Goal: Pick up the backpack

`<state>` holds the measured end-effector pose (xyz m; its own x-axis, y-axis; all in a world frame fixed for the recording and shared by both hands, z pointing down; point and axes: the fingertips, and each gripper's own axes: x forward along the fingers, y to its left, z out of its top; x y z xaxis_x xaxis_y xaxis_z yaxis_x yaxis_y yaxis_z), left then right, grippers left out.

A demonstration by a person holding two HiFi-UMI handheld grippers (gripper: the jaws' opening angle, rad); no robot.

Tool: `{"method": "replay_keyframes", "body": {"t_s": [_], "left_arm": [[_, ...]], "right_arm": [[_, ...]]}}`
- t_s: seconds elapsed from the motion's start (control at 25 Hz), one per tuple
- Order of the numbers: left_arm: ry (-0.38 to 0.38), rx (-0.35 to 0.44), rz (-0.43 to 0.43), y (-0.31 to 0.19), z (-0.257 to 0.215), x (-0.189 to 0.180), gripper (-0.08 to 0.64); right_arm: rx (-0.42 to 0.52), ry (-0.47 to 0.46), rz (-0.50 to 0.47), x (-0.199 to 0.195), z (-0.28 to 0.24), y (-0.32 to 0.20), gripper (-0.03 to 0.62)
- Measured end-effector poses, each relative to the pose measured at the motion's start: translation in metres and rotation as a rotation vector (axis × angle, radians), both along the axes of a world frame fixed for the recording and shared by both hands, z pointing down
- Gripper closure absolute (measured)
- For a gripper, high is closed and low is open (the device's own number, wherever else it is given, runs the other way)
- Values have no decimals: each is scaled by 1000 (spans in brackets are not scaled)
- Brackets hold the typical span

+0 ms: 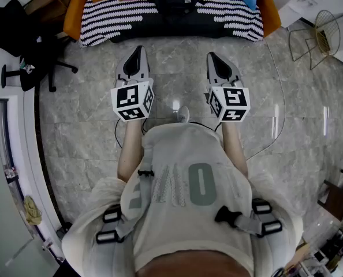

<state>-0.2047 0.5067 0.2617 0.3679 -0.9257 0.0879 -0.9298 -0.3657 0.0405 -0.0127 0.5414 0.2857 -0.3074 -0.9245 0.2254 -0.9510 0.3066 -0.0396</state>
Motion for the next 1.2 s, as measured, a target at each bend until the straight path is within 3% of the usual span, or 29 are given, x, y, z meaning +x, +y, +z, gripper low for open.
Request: {"method": "replay_keyframes", "body": {"t_s": [0.8, 1.04, 1.2], "left_arm": [[4, -48, 16, -26, 13, 10, 540], [-2, -11, 12, -48, 2, 13, 540], [26, -31, 0, -52, 7, 20, 540]], "right_arm": [[-48, -7, -14, 2, 16, -17, 586], [-56, -9, -32, -1, 21, -31, 586], [-54, -18, -24, 13, 19, -38, 586]]}}
